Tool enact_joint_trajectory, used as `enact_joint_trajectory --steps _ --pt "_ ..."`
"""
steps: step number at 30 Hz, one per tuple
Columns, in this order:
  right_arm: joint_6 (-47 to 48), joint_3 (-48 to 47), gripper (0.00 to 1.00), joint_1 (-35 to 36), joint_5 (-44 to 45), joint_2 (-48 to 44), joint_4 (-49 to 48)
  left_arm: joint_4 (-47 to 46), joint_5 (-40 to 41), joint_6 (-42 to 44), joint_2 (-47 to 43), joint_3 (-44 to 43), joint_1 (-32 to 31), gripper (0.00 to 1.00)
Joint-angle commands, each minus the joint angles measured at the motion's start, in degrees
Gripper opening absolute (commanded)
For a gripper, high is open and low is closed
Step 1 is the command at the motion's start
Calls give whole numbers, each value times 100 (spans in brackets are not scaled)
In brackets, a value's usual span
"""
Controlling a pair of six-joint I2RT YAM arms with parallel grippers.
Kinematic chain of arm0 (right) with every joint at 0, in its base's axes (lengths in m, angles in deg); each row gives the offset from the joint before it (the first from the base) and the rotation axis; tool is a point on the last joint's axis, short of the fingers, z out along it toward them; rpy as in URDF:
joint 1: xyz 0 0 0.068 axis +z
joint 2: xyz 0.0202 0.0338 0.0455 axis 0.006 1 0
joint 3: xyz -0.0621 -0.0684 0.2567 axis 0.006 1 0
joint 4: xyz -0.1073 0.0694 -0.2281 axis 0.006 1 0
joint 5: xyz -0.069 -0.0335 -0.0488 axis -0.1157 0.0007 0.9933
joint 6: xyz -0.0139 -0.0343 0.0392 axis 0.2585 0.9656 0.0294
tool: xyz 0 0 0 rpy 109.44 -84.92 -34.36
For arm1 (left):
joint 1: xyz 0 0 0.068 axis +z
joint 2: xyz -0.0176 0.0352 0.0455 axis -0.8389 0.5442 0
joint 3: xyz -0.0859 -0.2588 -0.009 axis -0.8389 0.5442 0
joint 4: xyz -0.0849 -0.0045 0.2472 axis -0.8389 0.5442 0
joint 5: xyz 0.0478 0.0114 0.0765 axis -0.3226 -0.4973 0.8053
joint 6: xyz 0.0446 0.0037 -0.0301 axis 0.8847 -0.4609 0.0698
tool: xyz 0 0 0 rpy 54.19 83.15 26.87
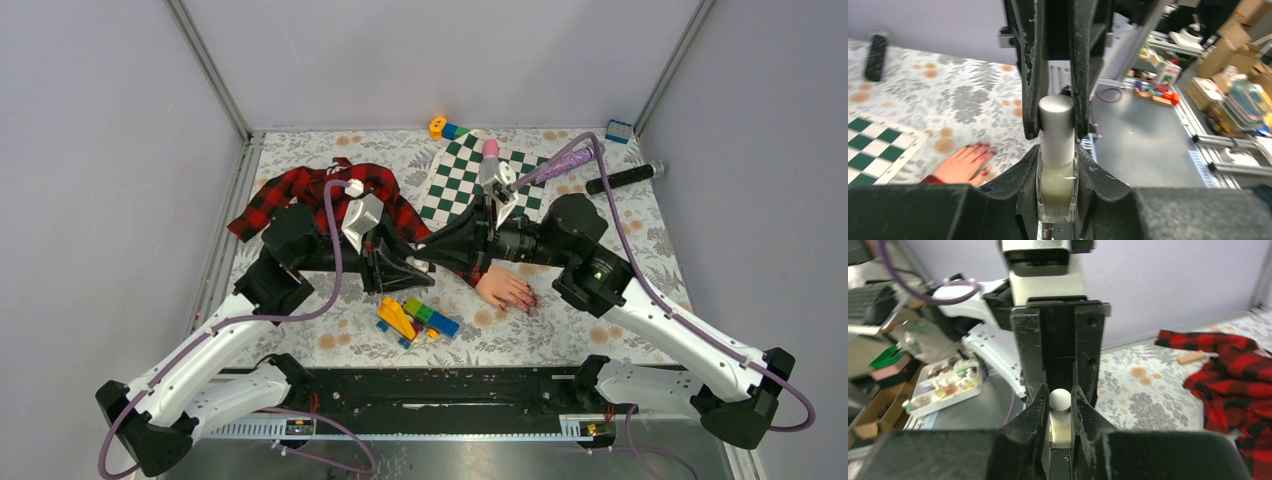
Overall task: Paint the nails
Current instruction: Unscrew the nail polish bottle.
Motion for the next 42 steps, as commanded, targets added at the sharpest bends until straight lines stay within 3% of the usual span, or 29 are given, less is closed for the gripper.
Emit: enact_joint_trajectory --steps 1,8,13,14,16,17,18,20,26,31,36,42 --pt "82 98 0 -33 -1710 -207 -676 -1083 -1111 -480 -32 -120 0 0" --pt "-247 13 0 -33 -2648 -168 -1112 -1418 -1482 -740 16 -100 6 0" --pt "-150 -18 3 -57 -2065 -275 -801 -1294 -1366 -649 13 -112 8 0" --pt "-56 -17 17 -59 -1798 -323 -666 -1145 -1288 -537 9 -142 8 0" --pt "76 24 57 -83 -1178 -448 -472 -737 -1044 -183 -26 -196 10 0" --pt "110 50 72 -104 -852 -525 -373 -526 -875 -37 -45 -244 8 0" --pt "127 45 81 -136 -545 -570 -257 -302 -658 147 -68 -279 3 0" --pt "122 -74 90 -230 -30 -595 142 106 -118 511 -115 -321 -20 0" --pt "-308 -538 92 -569 637 -292 1345 1790 2068 2005 -112 -551 -622 0" --pt "-1020 -817 93 -953 584 54 1936 2261 3579 2509 -106 -564 -1118 0" --pt "-1692 -1015 86 -1129 435 407 2450 2387 4539 2572 -46 -539 -1269 0" --pt "-2344 -953 80 -1137 -111 790 2389 2422 4801 2555 95 -536 -1345 0"
